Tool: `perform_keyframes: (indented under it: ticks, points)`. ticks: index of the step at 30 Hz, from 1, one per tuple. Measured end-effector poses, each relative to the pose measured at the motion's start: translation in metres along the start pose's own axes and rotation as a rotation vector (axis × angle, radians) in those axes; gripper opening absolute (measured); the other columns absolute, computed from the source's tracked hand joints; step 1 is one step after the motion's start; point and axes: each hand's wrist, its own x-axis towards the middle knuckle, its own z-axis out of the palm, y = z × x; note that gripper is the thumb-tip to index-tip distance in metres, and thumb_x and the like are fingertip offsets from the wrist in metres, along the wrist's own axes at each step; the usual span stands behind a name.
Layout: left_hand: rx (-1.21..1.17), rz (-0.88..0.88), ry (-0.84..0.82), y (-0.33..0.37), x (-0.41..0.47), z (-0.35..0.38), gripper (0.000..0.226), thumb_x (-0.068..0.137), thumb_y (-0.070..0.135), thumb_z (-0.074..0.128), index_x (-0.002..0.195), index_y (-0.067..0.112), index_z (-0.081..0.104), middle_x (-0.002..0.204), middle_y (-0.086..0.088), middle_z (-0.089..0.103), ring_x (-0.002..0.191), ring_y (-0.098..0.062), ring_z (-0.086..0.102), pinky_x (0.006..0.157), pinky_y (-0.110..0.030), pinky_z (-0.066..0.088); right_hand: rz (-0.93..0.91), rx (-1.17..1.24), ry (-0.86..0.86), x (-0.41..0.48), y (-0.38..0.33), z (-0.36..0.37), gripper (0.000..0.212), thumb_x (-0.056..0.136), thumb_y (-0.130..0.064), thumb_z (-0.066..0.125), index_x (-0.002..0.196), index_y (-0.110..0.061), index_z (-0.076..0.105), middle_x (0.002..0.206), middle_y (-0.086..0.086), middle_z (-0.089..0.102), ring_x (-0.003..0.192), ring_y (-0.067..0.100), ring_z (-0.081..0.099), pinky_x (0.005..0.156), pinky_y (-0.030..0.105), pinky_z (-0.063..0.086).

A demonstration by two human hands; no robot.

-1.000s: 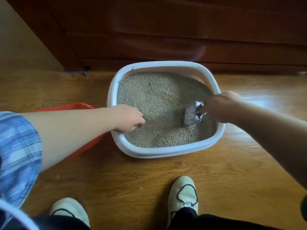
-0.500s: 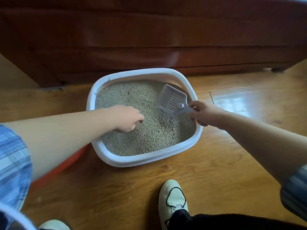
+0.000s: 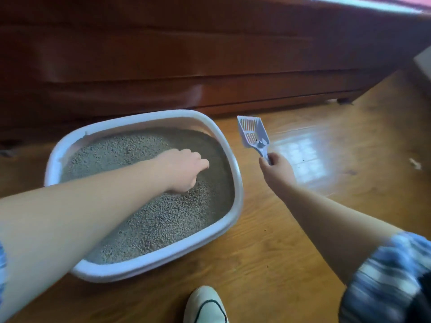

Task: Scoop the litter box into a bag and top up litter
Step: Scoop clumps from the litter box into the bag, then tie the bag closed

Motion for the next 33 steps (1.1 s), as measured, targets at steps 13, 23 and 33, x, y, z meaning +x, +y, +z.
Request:
perform_keyframes:
  ticks: [13,23,33]
  points:
    - [-0.148,-0.124,-0.150,0.004,0.032,0.029,0.046,0.095,0.022,0.040,0.141,0.028,0.039,0.137,0.000,0.049,0.122,-0.023,0.048,0.098,-0.043,0.045,0.088,-0.234,-0.131,0.038,0.054,0.070,0.018,0.098,-0.037,0.047,0.097,-0.021,0.053,0.089,0.000,0.062,0.084,0.026,0.063,0.077,0.043,0.055]
    - [-0.157,-0.139,-0.105,-0.014,-0.009,0.021,0.047,0.095,0.021,0.038,0.141,0.029,0.038,0.133,0.001,0.053,0.119,-0.020,0.051,0.098,-0.041,0.047,0.163,-0.456,-0.186,0.028,0.033,0.044,0.045,0.098,-0.042,0.041,0.136,-0.018,0.044,0.125,0.007,0.058,0.114,0.031,0.056,0.096,0.047,0.048]
    - [-0.139,-0.279,-0.046,-0.038,-0.107,-0.018,0.046,0.094,0.022,0.042,0.139,0.028,0.040,0.129,-0.003,0.054,0.113,-0.024,0.054,0.089,-0.044,0.051,-0.403,-0.575,-0.144,-0.051,-0.101,0.023,0.039,0.092,-0.032,0.050,0.130,-0.022,0.049,0.125,0.004,0.057,0.117,0.031,0.053,0.089,0.043,0.049]
